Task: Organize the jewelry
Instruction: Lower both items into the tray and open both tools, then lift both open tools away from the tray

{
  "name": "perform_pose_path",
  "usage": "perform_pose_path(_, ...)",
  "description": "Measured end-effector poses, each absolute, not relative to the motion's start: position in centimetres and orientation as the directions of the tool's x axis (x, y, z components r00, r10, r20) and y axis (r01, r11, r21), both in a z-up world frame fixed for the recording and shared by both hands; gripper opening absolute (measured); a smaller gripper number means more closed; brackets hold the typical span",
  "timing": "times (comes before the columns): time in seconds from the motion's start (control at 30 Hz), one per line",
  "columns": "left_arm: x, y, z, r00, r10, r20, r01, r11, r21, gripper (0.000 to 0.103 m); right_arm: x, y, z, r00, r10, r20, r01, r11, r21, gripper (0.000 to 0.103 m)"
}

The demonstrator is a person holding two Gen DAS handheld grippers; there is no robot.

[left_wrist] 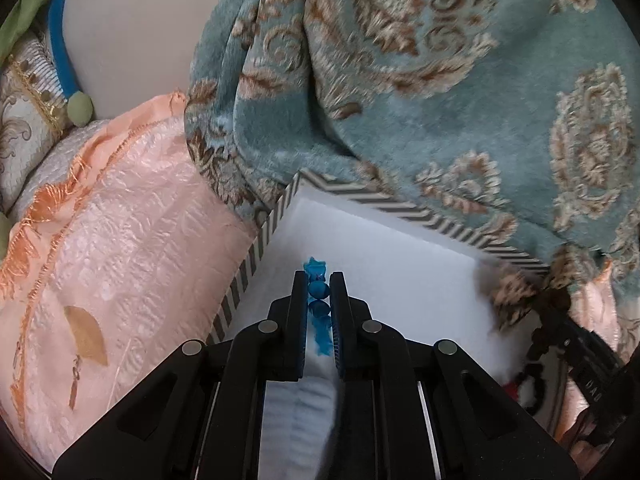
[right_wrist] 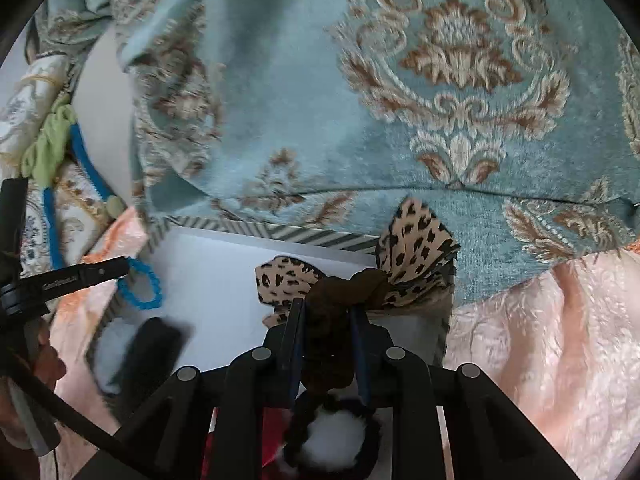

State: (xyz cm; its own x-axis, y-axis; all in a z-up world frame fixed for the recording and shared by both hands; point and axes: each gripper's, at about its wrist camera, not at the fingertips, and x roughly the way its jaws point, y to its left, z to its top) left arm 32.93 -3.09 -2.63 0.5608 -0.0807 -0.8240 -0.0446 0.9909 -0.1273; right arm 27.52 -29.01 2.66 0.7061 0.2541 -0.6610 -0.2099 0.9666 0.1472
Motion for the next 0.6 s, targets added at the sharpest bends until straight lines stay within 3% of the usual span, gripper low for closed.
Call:
perform_pose_path(0.2,33.1,-2.9,-4.7,0.528,-0.071,-0.846,-0.054,0.992,-0.117,0.009,28.4,-29.4,2.0,0.680,0.207,-0.704,-0.177,0.977,0.118,0.021)
perform_pose_path(0.3,32.8,-2.7,-5.1,0.520,-0.080,-0.850,-0.056,0.990,-0.127,0.012,27.9,-29.6,1.7,0.667,0.188,-0.721,-0.171,0.980,0.097,0.032)
perform_pose_path(0.33,32.8,-2.7,-5.2,0.517,-0.078,-0.852,-0.056,0.991,-0.125,0.015,27.7,-29.6,1.6,0.666,0.189,-0.722,-0.168,0.981,0.102,0.043)
perform_pose_path(0.4,32.5,-2.6,-5.2,0.512,-0.080,-0.855,-0.058,0.990,-0.127,0.036,26.9,-29.9,1.8,0.674,0.205,-0.710,-0.166,0.978,0.125,0.047)
perform_pose_path(0.43,32.4,-2.5,-5.2,0.513,-0.091,-0.853,-0.058,0.988,-0.140,0.040,26.5,-30.0,2.0,0.677,0.209,-0.706,-0.167,0.977,0.129,0.047)
perform_pose_path(0.6,30.7,-2.2,-4.2,0.536,-0.087,-0.840,-0.053,0.989,-0.137,0.041,25.0,-29.7,3.2,0.694,0.236,-0.680,-0.188,0.971,0.145,0.047)
